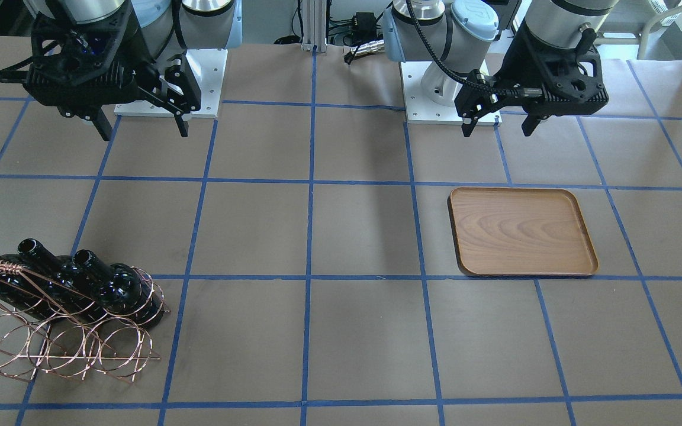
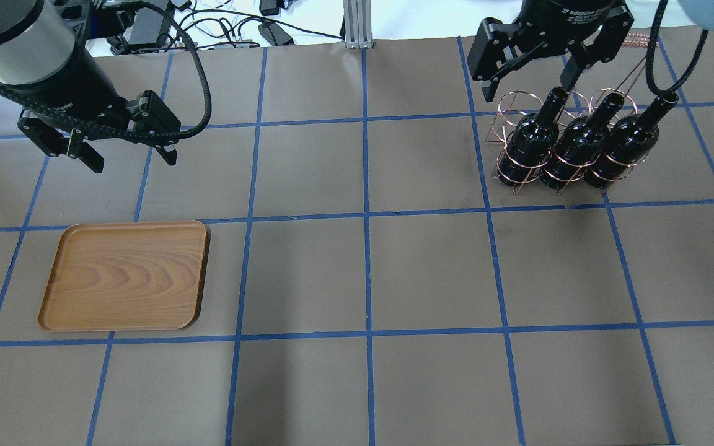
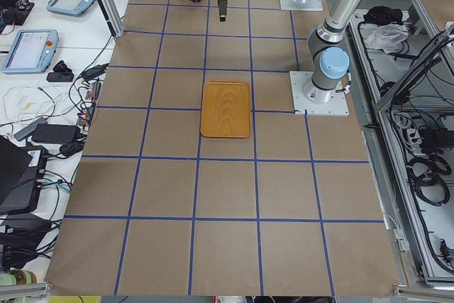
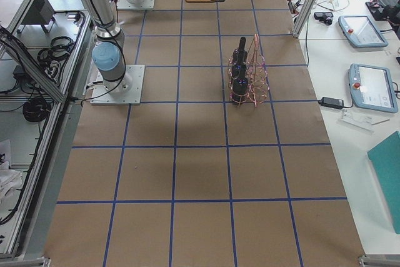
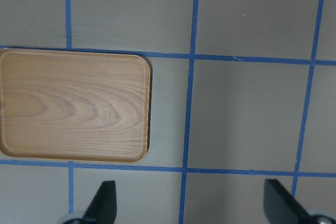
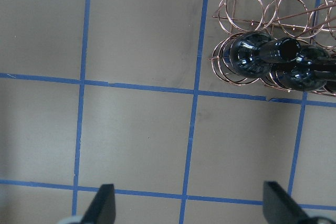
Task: Take wine from basket and place on tray
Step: 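Lower the right gripper over the wine bottles in the copper rack, then grasp the neck of the nearest dark wine bottle with the right gripper, then lift the bottle out of the rack with the right gripper, then carry the bottle toward the tray and stand it upright on the table, then open the right gripper and withdraw it back over the rack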
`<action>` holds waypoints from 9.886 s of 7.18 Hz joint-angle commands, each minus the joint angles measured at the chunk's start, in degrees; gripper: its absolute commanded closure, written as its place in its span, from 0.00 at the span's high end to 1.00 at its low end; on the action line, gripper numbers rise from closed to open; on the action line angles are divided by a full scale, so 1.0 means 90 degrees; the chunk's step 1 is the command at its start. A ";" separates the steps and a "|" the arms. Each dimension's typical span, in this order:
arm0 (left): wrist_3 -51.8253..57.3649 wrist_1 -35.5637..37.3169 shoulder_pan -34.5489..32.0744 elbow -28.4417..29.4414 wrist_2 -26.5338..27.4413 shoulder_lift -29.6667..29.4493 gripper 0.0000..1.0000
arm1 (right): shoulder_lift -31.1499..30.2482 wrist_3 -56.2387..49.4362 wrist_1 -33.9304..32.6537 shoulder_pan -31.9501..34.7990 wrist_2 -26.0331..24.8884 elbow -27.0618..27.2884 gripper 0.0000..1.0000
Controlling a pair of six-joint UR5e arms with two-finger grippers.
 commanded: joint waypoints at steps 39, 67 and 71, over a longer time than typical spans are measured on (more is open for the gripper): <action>0.0020 -0.0026 0.0078 -0.0049 0.0078 0.0009 1.00 | -0.0061 -0.0899 0.0490 -0.1901 -0.0218 -0.0491 0.32; 0.0049 0.0082 0.0108 -0.0088 0.0195 -0.0049 1.00 | 0.0829 0.4473 -0.1240 0.2422 0.0124 0.0368 1.00; -0.0566 0.0062 -0.0426 -0.0185 -0.0028 -0.0137 1.00 | -0.0558 0.0570 0.0149 -0.0199 -0.0238 0.0387 1.00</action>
